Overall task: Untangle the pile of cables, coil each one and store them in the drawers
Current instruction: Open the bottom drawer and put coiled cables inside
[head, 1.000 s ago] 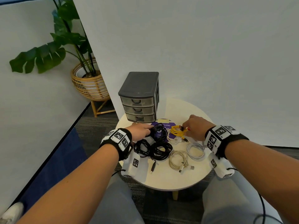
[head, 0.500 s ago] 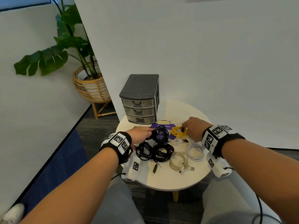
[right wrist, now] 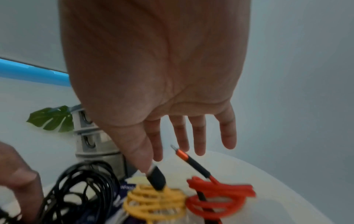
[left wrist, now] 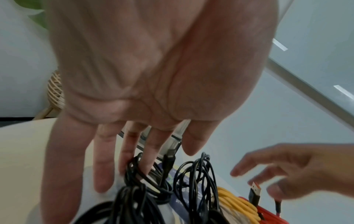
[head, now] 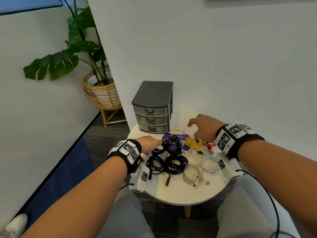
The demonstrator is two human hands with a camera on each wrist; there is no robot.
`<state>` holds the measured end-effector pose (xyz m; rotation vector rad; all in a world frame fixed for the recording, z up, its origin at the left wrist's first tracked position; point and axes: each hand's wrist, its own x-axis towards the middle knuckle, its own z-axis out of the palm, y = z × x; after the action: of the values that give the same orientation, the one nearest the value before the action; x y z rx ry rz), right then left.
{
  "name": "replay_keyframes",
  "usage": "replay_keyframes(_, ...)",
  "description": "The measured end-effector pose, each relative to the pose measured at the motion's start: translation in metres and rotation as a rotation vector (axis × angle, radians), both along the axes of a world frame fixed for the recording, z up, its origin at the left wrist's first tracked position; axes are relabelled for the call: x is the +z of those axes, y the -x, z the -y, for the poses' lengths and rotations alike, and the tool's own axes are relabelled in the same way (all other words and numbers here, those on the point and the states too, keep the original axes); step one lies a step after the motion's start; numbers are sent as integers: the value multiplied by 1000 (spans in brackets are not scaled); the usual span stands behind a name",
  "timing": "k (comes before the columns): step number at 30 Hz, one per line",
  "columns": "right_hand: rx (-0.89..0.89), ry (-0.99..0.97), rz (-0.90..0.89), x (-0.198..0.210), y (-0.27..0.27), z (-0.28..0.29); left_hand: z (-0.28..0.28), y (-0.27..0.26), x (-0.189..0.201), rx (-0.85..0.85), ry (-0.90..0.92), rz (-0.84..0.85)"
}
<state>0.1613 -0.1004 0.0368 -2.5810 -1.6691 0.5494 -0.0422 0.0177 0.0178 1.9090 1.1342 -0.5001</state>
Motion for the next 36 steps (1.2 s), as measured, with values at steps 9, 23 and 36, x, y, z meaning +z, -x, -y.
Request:
replay_keyframes(9, 168, -431, -43, 31, 27, -53, -35, 0, 16, 478, -217, 588)
replay_keyframes(23, 124, -330, 91, 35, 36, -88, -52, -25, 10, 1156, 412, 1134)
replay_keyframes(36, 61, -328, 38, 33, 36, -92, -51, -35, 1, 1115, 149, 882)
